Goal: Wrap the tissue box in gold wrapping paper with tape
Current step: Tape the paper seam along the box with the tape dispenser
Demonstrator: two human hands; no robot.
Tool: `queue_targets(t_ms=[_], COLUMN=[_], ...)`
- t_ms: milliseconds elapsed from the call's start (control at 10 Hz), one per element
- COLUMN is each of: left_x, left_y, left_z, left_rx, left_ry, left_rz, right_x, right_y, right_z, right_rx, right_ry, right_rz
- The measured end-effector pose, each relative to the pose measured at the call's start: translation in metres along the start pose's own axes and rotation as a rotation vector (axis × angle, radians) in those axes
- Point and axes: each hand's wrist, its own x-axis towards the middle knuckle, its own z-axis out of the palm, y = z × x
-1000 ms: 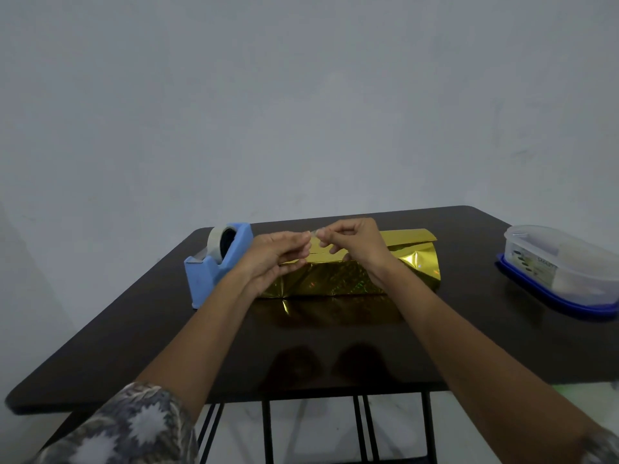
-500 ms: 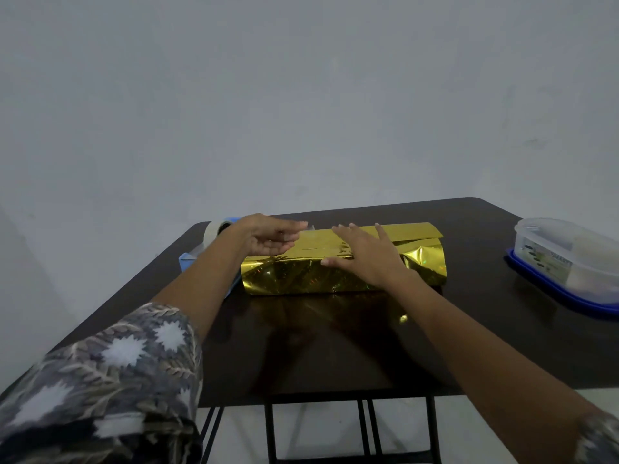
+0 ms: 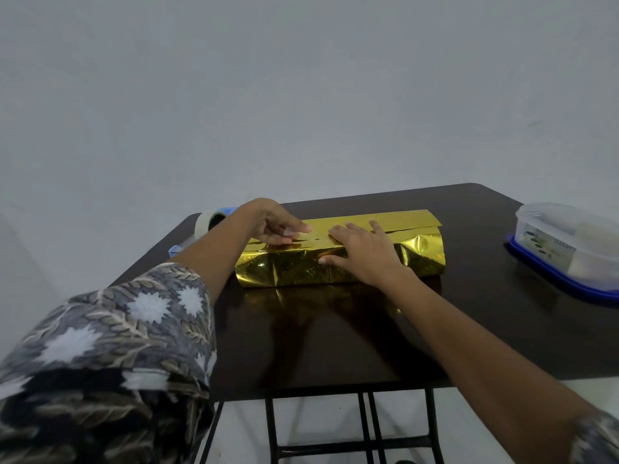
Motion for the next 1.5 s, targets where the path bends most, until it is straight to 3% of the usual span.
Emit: queue_targets(t_ms=[300, 1500], left_x=[0.006, 0.007], left_y=[0.003, 0.018], left_z=[0.0, 0.014], left_rx=[0.078, 0.473], left_ry=[-0.005, 0.02], left_rz=[-0.025, -0.032], right_x=[0.001, -0.002], right_y=[0.004, 0.004], right_z=[0.005, 0.004], right_rx=[-0.04, -0.034], right_ry=[0.035, 0.019], right_rz=[-0.081, -0.077])
